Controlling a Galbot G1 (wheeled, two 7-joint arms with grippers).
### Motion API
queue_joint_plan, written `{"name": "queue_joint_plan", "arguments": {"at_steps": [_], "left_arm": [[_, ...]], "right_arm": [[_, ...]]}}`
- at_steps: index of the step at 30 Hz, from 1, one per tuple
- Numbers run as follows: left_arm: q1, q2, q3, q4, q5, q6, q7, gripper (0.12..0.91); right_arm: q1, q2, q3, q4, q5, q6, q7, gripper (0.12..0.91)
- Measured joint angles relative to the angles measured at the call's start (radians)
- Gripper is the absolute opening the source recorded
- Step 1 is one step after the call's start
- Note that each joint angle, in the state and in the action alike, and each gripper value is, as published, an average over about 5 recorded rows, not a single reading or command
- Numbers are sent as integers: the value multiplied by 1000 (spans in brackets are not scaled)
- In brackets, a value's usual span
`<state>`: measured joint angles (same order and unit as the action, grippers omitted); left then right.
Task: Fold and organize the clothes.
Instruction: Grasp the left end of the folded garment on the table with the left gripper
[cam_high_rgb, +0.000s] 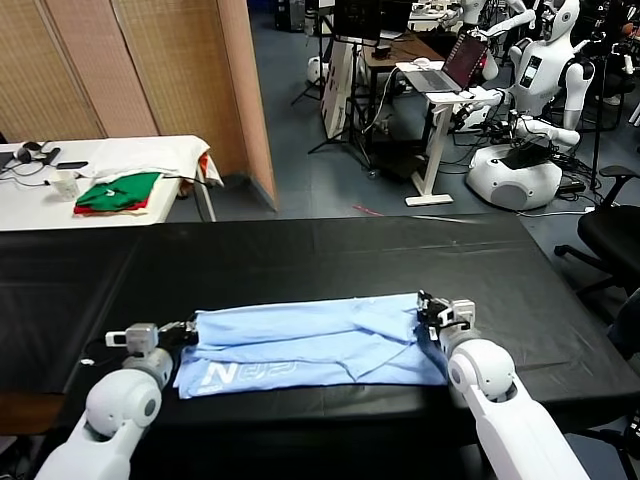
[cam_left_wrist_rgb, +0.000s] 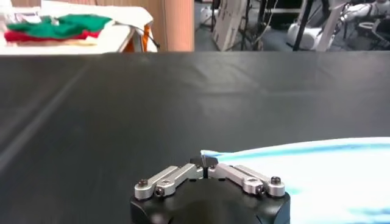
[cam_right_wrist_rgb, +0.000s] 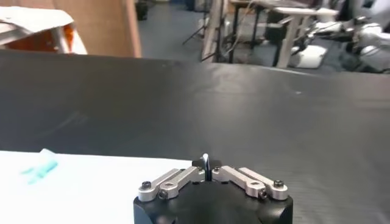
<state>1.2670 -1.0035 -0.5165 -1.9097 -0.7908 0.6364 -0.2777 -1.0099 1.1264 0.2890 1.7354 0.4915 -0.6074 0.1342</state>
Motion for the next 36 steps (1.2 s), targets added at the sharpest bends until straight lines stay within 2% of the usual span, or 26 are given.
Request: {"name": "queue_joint_plan", "arguments": {"at_steps": [2, 4, 6, 9, 12, 13, 16, 19, 23, 26, 30, 32, 36], "left_arm": [[-1, -6, 5, 5, 31, -1, 3, 349], [-1, -14, 10, 8, 73, -8, 11, 222], [-2, -23, 16, 10, 112, -21, 20, 156], [-11, -35, 25, 16, 148, -40, 24, 145], [-26, -46, 31, 27, 151, -56, 22, 144], [-31, -50, 32, 30, 149, -63, 21, 144], [-39, -60, 30, 33, 147, -89, 19, 150], [-32, -64, 19, 23, 158, -99, 21, 239], [-3, -66, -8, -12, 160, -77, 18, 487], [32, -74, -32, -48, 153, -72, 13, 676], [87, -99, -69, -99, 142, -75, 9, 866], [114, -121, -87, -123, 143, -77, 8, 897], [165, -179, -107, -147, 172, -87, 10, 906]], "right_arm": [[-4, 4, 4, -3, -7, 9, 14, 172], [-7, 8, 9, -7, -13, 24, 30, 151], [-8, 12, 14, -13, -16, 42, 44, 149], [-7, 17, 19, -21, -14, 64, 49, 149], [-9, 19, 24, -21, -4, 74, 35, 155], [-11, 18, 27, -18, 0, 75, 26, 176], [-21, 14, 39, -2, 8, 75, -3, 309], [-37, 7, 56, 24, 13, 74, -20, 497], [-65, -7, 84, 74, 26, 71, -25, 754], [-95, -18, 110, 122, 41, 68, -24, 873], [-137, -29, 142, 183, 55, 65, -24, 905], [-152, -31, 150, 204, 58, 65, -26, 906], [-168, -31, 152, 224, 58, 67, -27, 907]]}}
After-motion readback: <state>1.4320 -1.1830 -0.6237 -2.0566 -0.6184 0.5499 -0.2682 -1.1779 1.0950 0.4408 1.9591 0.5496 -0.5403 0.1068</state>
